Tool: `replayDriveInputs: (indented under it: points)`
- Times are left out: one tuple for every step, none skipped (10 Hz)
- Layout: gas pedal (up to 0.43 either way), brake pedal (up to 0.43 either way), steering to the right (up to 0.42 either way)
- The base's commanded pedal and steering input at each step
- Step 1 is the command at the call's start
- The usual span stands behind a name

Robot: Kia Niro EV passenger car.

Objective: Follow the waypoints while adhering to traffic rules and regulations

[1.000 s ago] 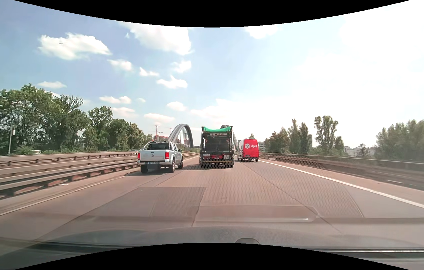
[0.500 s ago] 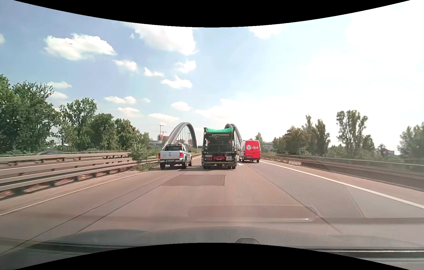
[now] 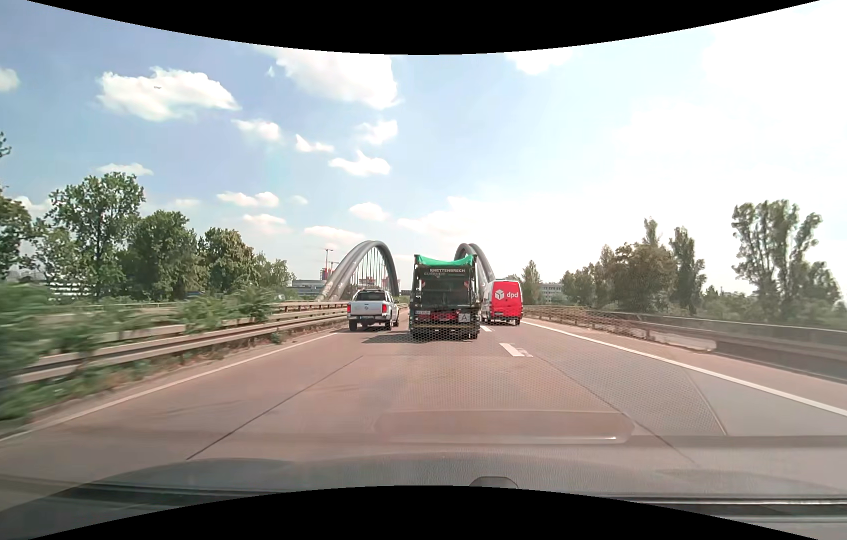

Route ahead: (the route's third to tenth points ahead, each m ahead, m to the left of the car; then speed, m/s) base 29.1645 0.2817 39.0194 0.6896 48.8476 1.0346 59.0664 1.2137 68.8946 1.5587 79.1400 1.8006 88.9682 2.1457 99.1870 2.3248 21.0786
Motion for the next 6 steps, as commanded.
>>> replayDriveInputs:
  points:
    - [0.039, 0.0, -0.007]
    - [0.079, 0.0, -0.007]
    - [0.087, 0.0, -0.007]
    - [0.11, 0.0, -0.006]
    - [0.13, 0.0, -0.005]
    - [0.138, 0.0, -0.005]
